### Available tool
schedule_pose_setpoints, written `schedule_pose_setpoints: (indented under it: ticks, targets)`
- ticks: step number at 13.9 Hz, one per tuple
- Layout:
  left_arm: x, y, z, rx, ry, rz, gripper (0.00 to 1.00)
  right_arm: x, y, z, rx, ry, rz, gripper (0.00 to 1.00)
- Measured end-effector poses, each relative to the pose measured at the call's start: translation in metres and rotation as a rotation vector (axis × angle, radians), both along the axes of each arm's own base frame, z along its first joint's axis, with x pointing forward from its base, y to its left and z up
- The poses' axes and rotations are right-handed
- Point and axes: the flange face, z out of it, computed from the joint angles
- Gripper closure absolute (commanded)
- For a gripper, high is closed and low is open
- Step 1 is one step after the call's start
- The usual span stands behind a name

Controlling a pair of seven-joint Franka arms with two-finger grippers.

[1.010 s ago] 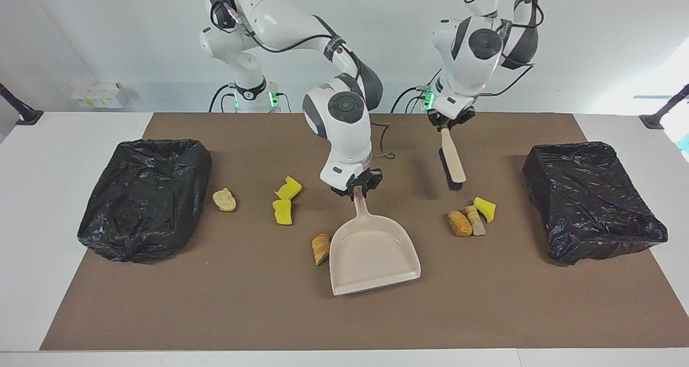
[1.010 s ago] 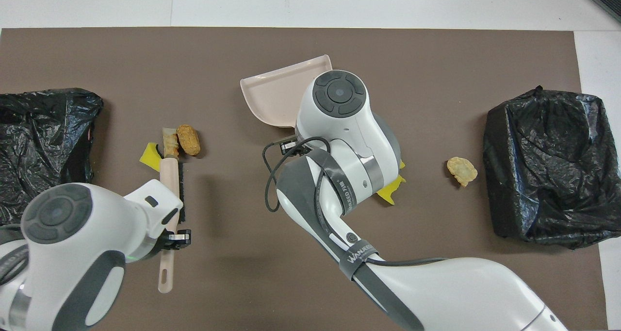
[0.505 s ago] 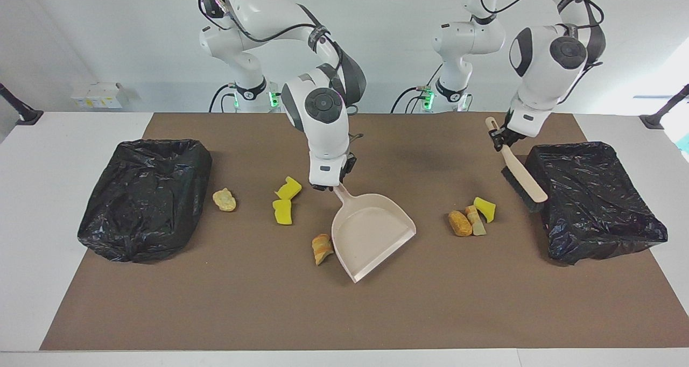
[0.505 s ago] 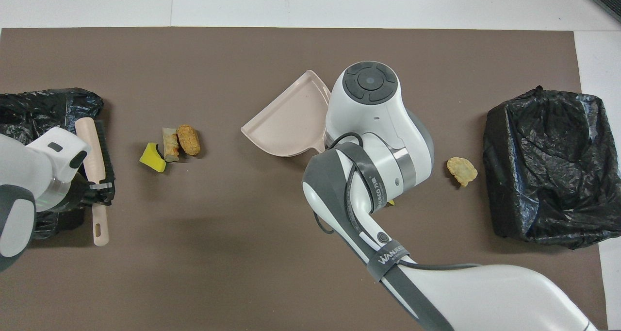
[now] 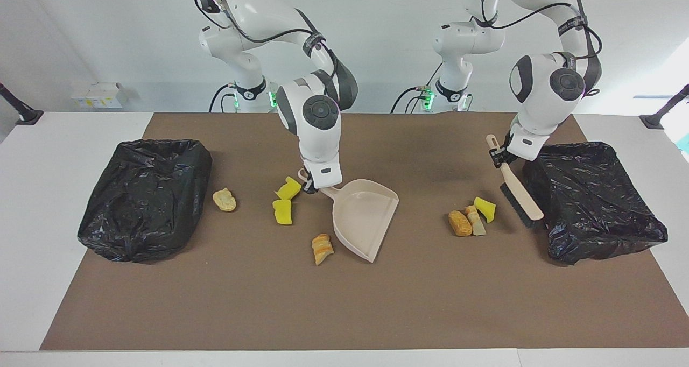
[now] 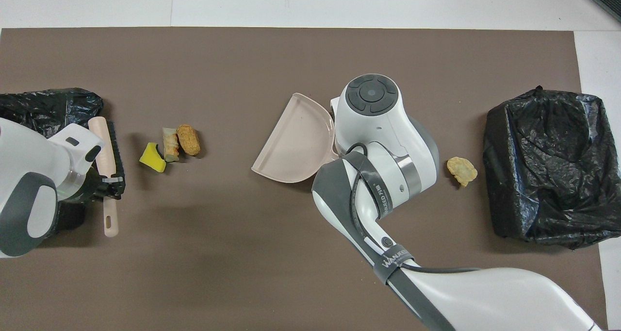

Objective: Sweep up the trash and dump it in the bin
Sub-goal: 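Grasp the dustpan with the right gripper while the left gripper lifts the brush, then sweep the sponge and bread into the dustpan with the left gripper's brush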

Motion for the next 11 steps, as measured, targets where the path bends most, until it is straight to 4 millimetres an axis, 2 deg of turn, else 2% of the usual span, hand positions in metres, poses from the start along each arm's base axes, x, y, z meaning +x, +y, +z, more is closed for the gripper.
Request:
schedule_pose_setpoints:
  ticks: [3,5,11]
  targets:
    - [-0.008,-0.004,-0.016,0.001,0.019,-0.007,1.0,-0.001,0.007,-0.004,-0.013,-0.036,0.077,1.0]
    - [-0.012,-0.016,-0.021,0.002,0.029,-0.032,1.0,-0.007,0.017,-0.013,-0.017,-0.06,0.11,1.0]
    - [-0.012,-0.093,-0.035,-0.015,-0.052,-0.181,1.0,-0.015,0.021,-0.022,-0.017,-0.037,0.139,1.0]
